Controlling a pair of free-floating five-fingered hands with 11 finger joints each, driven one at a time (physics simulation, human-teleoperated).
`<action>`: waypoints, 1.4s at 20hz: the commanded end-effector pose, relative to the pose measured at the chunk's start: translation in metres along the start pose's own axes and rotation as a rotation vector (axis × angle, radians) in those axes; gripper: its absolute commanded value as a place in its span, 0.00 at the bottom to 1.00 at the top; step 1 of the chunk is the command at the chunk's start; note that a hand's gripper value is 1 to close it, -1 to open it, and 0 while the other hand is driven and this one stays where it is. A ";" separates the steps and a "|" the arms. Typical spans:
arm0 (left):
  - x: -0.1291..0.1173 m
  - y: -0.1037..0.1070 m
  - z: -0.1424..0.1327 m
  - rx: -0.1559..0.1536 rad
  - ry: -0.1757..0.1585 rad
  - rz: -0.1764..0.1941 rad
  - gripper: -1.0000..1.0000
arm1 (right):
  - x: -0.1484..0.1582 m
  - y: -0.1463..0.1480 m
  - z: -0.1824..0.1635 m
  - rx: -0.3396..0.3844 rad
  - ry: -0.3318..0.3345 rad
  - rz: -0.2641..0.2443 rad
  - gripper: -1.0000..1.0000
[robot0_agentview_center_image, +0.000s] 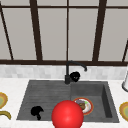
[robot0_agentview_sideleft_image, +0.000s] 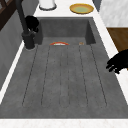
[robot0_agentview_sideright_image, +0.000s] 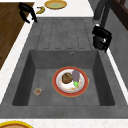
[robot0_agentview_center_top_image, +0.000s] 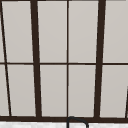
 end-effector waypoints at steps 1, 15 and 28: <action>0.000 0.000 0.000 0.000 0.000 0.000 0.50 | 0.020 -0.003 0.003 0.078 -0.049 -0.088 1.00; 0.000 0.000 0.000 0.000 0.000 0.000 0.50 | 0.026 -0.012 -0.002 0.178 -0.030 -0.090 1.00; 0.000 0.000 0.000 0.000 0.000 0.000 0.50 | 0.041 -0.002 0.026 0.010 0.201 0.018 1.00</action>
